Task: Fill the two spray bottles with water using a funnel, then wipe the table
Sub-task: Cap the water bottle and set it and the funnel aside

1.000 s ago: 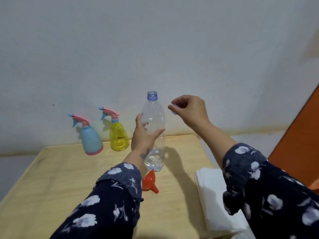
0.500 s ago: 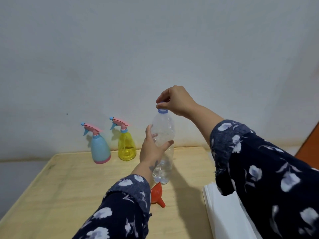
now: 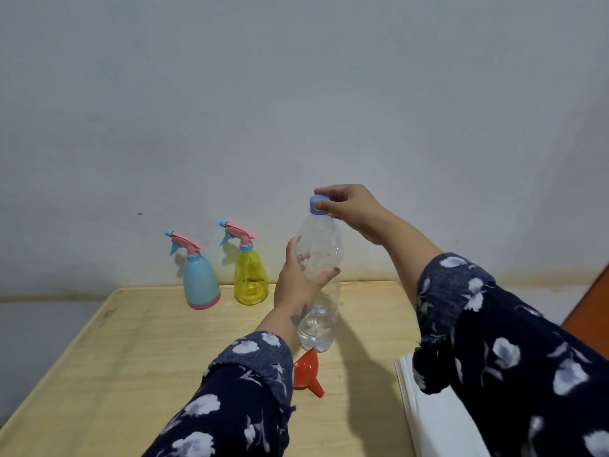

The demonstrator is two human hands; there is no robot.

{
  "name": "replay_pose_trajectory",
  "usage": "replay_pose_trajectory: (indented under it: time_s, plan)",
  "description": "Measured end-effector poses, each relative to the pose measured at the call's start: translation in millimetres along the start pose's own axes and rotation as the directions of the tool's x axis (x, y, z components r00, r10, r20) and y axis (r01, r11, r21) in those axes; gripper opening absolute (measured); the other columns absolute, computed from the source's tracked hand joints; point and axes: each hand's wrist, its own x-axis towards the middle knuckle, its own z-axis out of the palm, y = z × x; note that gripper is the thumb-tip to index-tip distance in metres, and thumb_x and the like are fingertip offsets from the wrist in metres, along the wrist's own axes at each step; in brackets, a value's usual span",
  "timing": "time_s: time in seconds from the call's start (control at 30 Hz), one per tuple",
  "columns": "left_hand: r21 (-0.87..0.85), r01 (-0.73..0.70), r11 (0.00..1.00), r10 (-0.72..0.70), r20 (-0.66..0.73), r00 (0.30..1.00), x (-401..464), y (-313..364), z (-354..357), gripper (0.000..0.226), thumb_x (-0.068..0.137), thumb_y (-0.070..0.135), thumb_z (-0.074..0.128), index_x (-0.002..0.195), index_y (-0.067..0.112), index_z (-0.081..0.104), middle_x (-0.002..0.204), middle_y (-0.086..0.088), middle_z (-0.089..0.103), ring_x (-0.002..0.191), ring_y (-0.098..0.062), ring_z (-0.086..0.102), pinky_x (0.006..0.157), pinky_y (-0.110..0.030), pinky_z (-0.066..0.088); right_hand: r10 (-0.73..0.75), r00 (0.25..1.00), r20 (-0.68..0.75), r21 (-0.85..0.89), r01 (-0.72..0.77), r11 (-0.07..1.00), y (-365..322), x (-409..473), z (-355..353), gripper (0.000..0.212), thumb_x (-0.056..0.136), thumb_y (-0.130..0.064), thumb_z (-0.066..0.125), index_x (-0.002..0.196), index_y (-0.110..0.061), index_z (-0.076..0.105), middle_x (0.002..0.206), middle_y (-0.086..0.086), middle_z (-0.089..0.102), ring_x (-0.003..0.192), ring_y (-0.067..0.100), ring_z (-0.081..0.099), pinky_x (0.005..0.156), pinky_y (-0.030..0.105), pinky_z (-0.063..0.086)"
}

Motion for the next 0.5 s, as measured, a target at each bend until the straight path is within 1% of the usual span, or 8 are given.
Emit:
replay_pose_trajectory:
  time_s: [0.03,0.1,0.17,0.23,0.3,0.37,0.43,0.5]
  plan:
    - [0.003,0.000,1.000,0.000,-0.002,1.000,0,-1,0,0.094,0.074,0.044,0.080,0.145,0.038,0.018,0.136,0.001,0.050,0.127,-0.022,0.049,0.101,-0.040,0.043,-0.002,1.000,-0.028,0.019,0.002,1.000,1,-1,3,0.040,0.086,-0.021,0.071,0.123,-0.010,0.062,0.113,0.004,0.066,0.111,0.018,0.061,0.100,0.033,0.048]
    - [0.007,-0.003,1.000,0.003,-0.006,1.000,-1,-1,1,0.094,0.074,0.044,0.080,0.145,0.037,0.019,0.136,0.002,0.051,0.126,-0.021,0.050,0.100,-0.040,0.044,0.001,0.995,-0.098,0.044,0.004,0.999,3,-2,9,0.037,0.081,-0.025,0.076,0.112,-0.009,0.063,0.103,0.002,0.066,0.098,0.015,0.063,0.083,0.024,0.051]
    - [0.003,-0.007,1.000,0.007,-0.014,1.000,-1,-1,2,0.094,0.074,0.045,0.080,0.145,0.037,0.019,0.134,0.003,0.052,0.126,-0.020,0.050,0.100,-0.040,0.045,0.003,0.983,-0.183,0.033,0.003,0.999,6,-2,16,0.037,0.078,-0.030,0.078,0.102,-0.011,0.058,0.094,-0.002,0.059,0.085,0.010,0.058,0.069,0.020,0.046]
    - [-0.007,-0.006,1.000,0.006,-0.021,1.000,-1,-1,2,0.094,0.073,0.044,0.080,0.145,0.037,0.020,0.134,0.003,0.052,0.126,-0.020,0.050,0.100,-0.040,0.045,0.010,0.980,-0.197,0.070,0.004,0.998,10,-3,20,0.040,0.079,-0.034,0.077,0.104,-0.014,0.052,0.092,-0.002,0.055,0.085,0.012,0.057,0.070,0.021,0.044]
    - [-0.007,-0.004,1.000,0.004,-0.019,1.000,0,-1,1,0.095,0.073,0.044,0.081,0.145,0.037,0.020,0.134,0.002,0.052,0.126,-0.020,0.050,0.101,-0.042,0.045,0.011,0.994,-0.110,0.117,0.002,0.993,14,-5,21,0.042,0.086,-0.035,0.069,0.119,-0.016,0.053,0.101,0.000,0.059,0.097,0.013,0.058,0.078,0.021,0.043]
    - [0.006,-0.005,1.000,0.005,-0.015,1.000,1,-2,1,0.094,0.073,0.043,0.081,0.145,0.037,0.020,0.135,0.002,0.052,0.126,-0.020,0.050,0.102,-0.042,0.045,-0.018,0.997,-0.075,0.123,0.028,0.992,17,-5,20,0.038,0.092,-0.033,0.062,0.125,-0.015,0.057,0.111,0.001,0.064,0.104,0.012,0.057,0.079,0.018,0.042]
    - [0.010,-0.009,1.000,0.009,-0.020,1.000,1,-2,2,0.094,0.073,0.043,0.081,0.145,0.036,0.020,0.134,0.002,0.053,0.125,-0.019,0.051,0.101,-0.041,0.045,-0.033,0.990,-0.136,0.140,0.052,0.989,17,-7,21,0.032,0.090,-0.031,0.064,0.117,-0.014,0.062,0.105,0.000,0.066,0.099,0.010,0.059,0.072,0.016,0.042]
    - [0.015,-0.010,1.000,0.010,-0.032,0.999,0,-1,5,0.095,0.073,0.044,0.081,0.146,0.036,0.021,0.133,0.004,0.054,0.124,-0.018,0.051,0.099,-0.041,0.046,-0.022,0.974,-0.223,0.140,0.055,0.989,17,-6,27,0.028,0.085,-0.031,0.070,0.105,-0.014,0.059,0.096,-0.001,0.064,0.086,0.010,0.058,0.066,0.016,0.041]
